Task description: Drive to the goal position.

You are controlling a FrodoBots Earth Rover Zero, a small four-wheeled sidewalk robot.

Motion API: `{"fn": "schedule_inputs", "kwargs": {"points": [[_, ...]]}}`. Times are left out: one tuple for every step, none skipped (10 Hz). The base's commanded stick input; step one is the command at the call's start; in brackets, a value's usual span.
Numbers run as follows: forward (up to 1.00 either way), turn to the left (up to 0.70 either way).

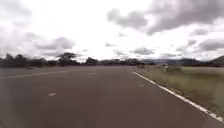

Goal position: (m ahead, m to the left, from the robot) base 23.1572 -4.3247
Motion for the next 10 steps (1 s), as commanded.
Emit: {"fn": "schedule_inputs", "kwargs": {"points": [[0.7,0.0],[0.7,0.0],[0.7,0.0],[0.7,-0.03],[0.7,-0.11],[0.7,-0.14],[0.7,-0.14],[0.7,-0.14],[0.7,-0.14],[0.7,-0.14]]}}
